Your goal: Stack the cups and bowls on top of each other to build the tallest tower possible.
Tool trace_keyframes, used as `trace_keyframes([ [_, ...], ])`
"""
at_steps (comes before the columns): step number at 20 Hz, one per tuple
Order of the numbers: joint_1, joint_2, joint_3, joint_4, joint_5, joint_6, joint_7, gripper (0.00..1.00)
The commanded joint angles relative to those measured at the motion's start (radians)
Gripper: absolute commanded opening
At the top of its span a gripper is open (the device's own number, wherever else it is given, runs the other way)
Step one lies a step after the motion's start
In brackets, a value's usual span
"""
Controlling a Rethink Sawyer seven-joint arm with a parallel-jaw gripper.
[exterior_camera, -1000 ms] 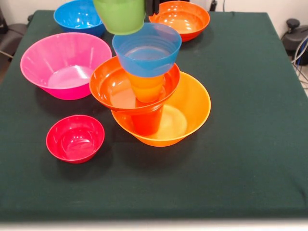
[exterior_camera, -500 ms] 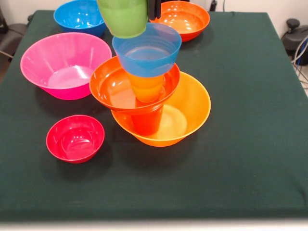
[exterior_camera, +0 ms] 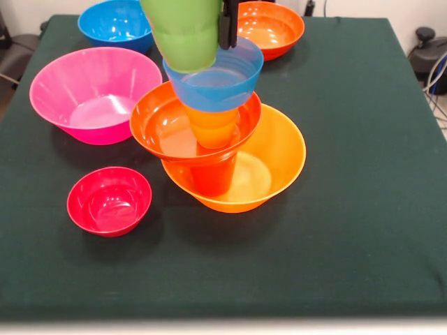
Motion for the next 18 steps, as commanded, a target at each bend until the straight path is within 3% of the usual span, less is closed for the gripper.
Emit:
trace_keyframes([
  [1,0.035,-0.035,0.022,0.188,0.014,-0.04,0.103,0.0],
  [18,0.06,-0.041,-0.006,0.245,0.029,-0.114,0.112,0.0],
])
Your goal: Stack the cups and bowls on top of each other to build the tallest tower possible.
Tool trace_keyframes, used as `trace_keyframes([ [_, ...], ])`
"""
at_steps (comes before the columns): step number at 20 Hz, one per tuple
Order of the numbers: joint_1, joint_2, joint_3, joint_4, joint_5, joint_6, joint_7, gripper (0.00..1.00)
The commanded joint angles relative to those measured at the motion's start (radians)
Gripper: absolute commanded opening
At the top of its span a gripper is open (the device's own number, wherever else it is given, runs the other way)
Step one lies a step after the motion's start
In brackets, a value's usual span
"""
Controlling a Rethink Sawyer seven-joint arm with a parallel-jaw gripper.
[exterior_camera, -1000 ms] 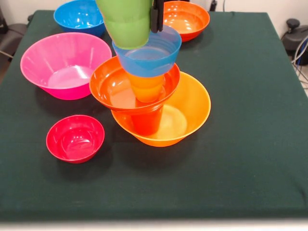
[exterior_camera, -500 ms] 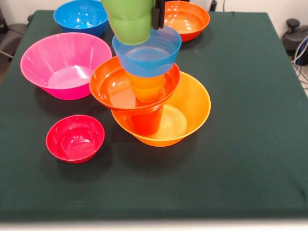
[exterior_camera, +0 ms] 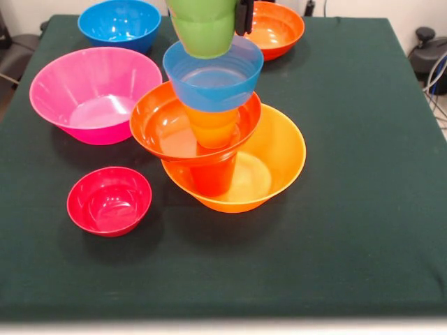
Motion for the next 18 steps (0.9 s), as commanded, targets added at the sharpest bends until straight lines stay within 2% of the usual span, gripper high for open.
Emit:
trace_keyframes([
  [1,0.033,0.01,0.034,0.12,-0.006,-0.074,0.108,0.0],
  [9,0.032,0.024,0.032,0.096,-0.004,-0.056,0.105,0.0],
  [18,0.039,-0.007,0.022,0.153,0.002,-0.08,0.108,0.0],
])
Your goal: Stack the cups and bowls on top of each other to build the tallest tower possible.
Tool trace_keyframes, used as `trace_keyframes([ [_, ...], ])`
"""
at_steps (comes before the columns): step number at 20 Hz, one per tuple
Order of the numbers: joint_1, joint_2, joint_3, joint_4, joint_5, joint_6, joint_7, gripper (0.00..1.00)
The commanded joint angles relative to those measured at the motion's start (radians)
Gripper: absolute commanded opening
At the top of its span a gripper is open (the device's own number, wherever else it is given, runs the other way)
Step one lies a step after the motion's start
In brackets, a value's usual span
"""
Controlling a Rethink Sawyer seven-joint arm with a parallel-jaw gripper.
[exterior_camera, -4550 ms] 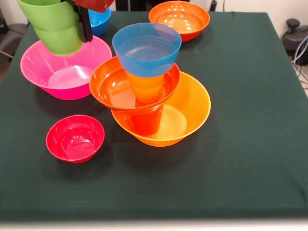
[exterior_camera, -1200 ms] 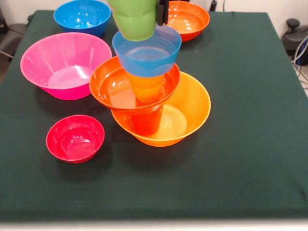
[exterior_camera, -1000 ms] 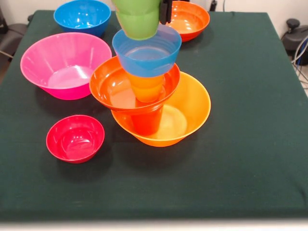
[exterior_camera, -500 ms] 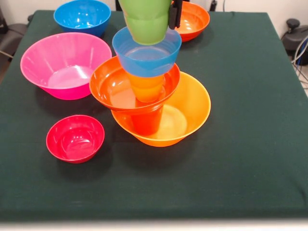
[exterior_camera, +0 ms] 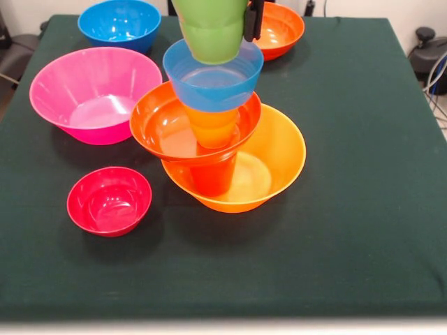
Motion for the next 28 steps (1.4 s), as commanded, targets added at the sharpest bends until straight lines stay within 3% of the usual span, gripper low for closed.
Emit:
trace_keyframes([
  [1,0.026,-0.004,0.03,0.143,-0.001,-0.058,0.107,0.0],
  [28,0.064,-0.025,-0.007,0.224,0.024,-0.121,0.136,0.0],
])
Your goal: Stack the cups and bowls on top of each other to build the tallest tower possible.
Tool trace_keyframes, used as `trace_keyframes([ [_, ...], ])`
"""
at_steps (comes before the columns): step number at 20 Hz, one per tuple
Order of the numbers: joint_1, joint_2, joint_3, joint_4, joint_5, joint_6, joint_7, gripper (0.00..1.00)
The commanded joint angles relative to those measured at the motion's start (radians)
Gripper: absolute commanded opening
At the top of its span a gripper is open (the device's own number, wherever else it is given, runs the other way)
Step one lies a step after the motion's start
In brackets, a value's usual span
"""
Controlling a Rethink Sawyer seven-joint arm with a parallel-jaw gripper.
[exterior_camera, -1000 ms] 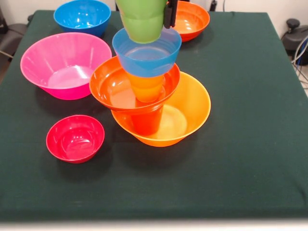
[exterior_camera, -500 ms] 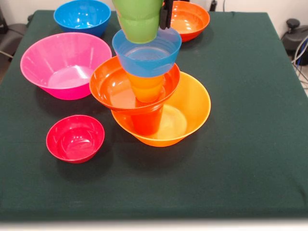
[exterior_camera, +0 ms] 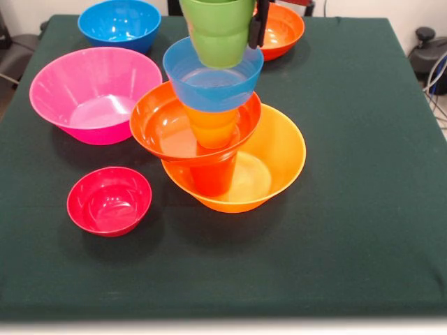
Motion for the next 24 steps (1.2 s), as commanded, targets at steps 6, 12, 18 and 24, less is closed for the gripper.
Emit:
trace_keyframes([
  [6,0.026,-0.011,0.035,0.131,0.012,-0.048,0.109,0.0],
  [12,0.027,-0.015,0.033,0.152,0.015,-0.072,0.11,0.0],
  [18,0.027,-0.014,0.033,0.159,0.015,-0.087,0.106,0.0],
  [24,0.021,-0.006,0.036,0.16,0.013,-0.098,0.092,0.0],
])
